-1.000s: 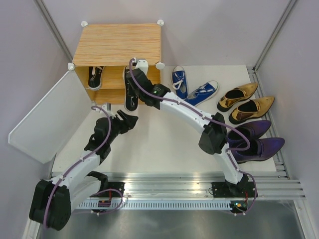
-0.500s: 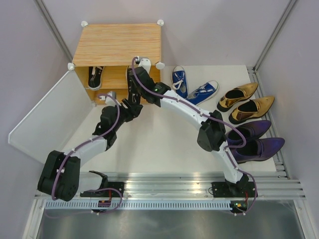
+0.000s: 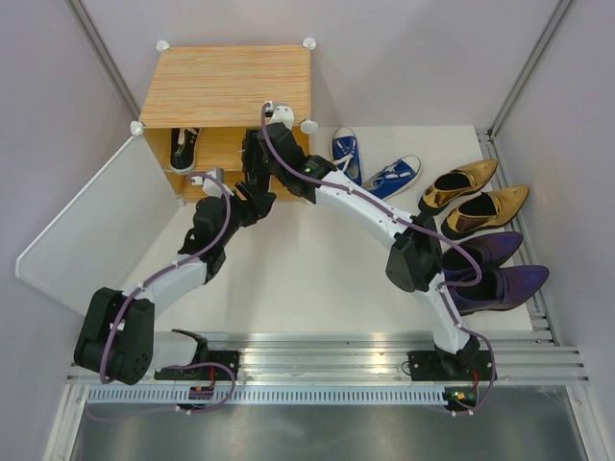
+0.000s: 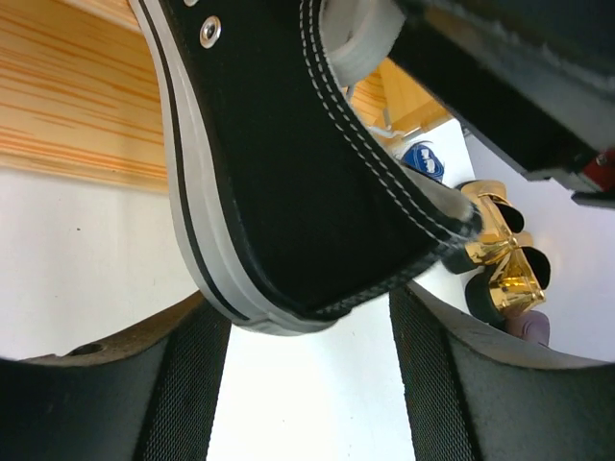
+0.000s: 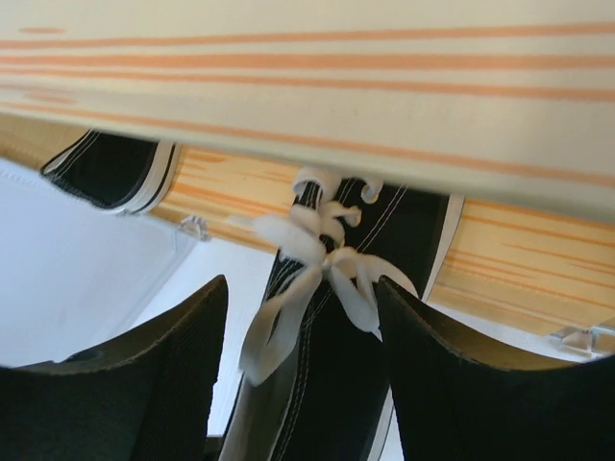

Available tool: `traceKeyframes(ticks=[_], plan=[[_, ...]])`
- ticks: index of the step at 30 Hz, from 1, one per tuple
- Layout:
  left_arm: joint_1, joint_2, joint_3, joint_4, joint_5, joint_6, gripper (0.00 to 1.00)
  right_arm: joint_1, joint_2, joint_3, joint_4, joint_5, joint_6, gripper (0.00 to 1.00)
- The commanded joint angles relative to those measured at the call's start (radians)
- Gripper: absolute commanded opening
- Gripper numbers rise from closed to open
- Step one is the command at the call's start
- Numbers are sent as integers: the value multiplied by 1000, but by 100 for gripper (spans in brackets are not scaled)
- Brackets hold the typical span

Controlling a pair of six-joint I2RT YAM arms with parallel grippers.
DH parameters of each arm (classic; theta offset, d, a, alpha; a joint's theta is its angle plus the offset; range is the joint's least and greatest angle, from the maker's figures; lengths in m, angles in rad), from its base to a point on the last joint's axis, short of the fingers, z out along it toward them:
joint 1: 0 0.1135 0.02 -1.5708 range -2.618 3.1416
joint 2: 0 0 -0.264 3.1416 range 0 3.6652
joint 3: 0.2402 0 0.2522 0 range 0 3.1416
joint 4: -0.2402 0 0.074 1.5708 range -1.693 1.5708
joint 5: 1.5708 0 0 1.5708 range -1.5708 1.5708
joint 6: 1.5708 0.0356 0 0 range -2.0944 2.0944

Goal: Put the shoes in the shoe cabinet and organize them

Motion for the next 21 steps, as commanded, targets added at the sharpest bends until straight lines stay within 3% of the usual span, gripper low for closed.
traceKeyframes(ticks=[1,8,21], plan=[[-3,-75,40,-24,-35,63,70,-1,-127,-43,34,-90,3,67],[-3,-98,123,-277,-120,231,77,0,-277,-189,41,-178,-4,70],[-52,-50,235,-380,-158,393,87,-7,-567,-481,41,-221,-90,77]])
